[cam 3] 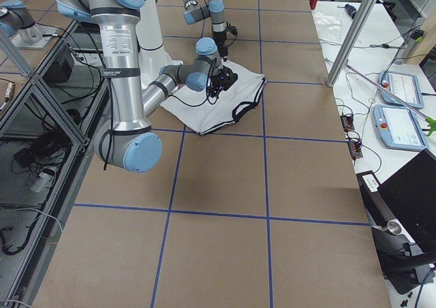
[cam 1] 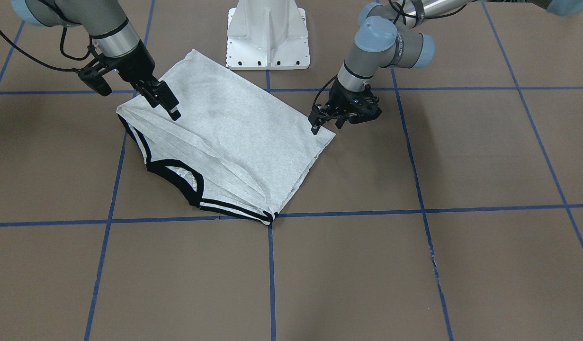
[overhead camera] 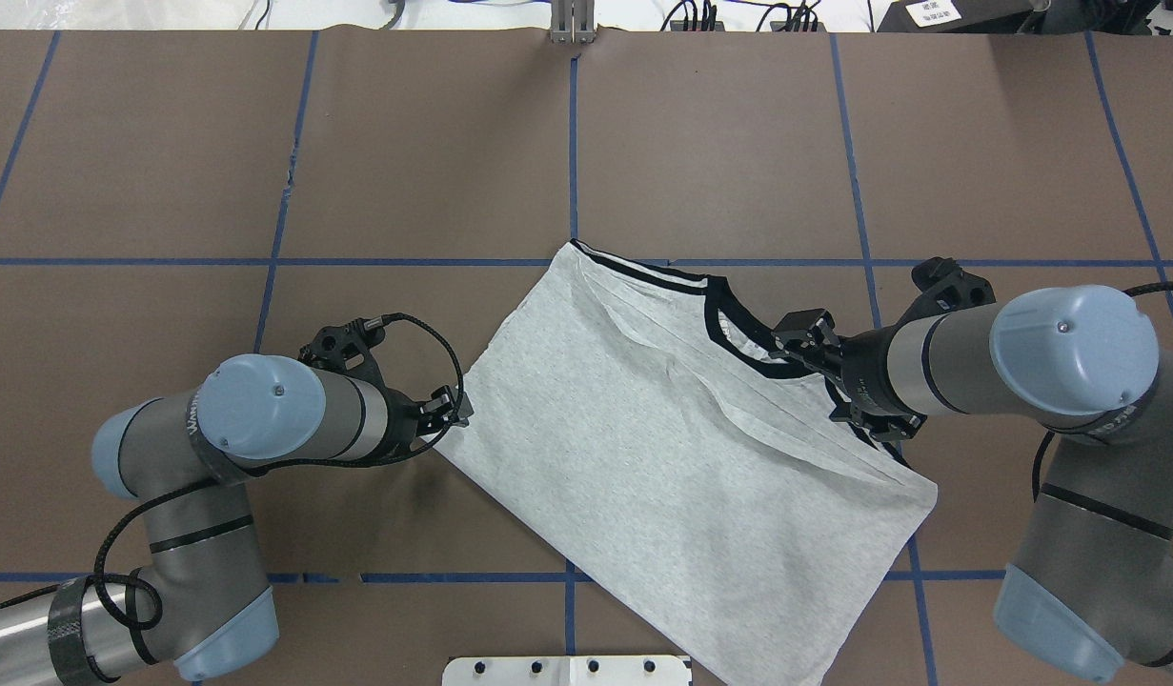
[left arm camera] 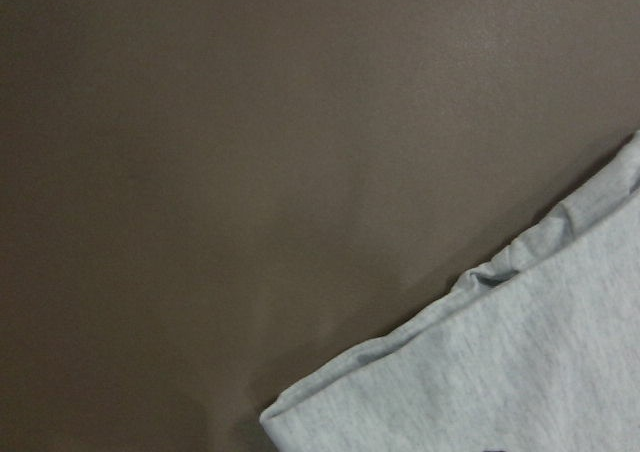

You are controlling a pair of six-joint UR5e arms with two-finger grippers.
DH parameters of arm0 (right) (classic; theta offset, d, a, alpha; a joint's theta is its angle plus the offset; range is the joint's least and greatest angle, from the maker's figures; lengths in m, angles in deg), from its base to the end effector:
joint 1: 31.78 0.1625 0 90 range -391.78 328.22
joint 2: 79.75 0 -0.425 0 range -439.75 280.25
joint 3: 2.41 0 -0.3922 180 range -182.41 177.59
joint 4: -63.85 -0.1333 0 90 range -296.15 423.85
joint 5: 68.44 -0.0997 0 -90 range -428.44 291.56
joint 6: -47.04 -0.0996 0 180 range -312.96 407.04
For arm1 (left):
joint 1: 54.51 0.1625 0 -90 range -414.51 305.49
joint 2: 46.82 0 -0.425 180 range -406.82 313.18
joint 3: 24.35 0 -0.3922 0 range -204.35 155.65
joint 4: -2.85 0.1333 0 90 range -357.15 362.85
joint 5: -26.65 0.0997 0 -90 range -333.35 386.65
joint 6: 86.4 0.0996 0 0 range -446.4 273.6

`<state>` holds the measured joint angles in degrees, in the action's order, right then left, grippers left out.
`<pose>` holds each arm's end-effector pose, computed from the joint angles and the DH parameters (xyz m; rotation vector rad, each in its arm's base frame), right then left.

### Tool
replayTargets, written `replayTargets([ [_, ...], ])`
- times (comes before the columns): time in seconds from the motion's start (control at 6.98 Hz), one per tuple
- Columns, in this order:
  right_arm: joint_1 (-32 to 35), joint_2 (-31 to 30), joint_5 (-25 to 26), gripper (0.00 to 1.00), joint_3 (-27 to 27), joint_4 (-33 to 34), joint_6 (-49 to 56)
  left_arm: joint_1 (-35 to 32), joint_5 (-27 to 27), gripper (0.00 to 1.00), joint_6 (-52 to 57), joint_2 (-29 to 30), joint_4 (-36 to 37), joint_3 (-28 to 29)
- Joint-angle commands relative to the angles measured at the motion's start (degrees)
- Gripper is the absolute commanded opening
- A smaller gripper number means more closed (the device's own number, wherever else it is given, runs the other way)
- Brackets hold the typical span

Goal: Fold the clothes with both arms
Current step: 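Rotate the shirt upright with the left gripper while the right gripper holds the collar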

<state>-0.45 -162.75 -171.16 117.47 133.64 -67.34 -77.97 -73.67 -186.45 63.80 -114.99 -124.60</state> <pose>-0.3702 -0.3558 0.3180 -0.1468 -1.0307 0.7756 0.5245 -0.3535 0.3247 -0.0440 1.0429 -0.4392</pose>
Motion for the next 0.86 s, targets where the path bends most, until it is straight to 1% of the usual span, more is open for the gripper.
replayTargets([
  [0.0,0.05,0.04,0.07,1.00,-0.26,0.00,0.04,-0.09,0.12,0.51,0.38,0.64,3.99,0.32],
  [0.14,0.13,0.04,0.16,1.00,-0.26,0.00,0.04,-0.44,0.21,0.06,0.47,0.56,4.54,-0.38],
  [0.29,0.13,0.12,0.16,1.00,-0.26,0.00,0.04,-0.62,0.21,0.00,0.90,0.56,4.46,0.05],
  [0.57,0.13,0.12,0.42,1.00,-0.70,-0.09,0.13,-2.28,-0.05,0.00,1.78,0.65,4.63,-1.43],
  [0.72,0.13,0.12,0.42,1.00,-0.88,-0.09,0.13,-5.16,-0.14,0.00,5.18,0.91,5.51,-3.10],
])
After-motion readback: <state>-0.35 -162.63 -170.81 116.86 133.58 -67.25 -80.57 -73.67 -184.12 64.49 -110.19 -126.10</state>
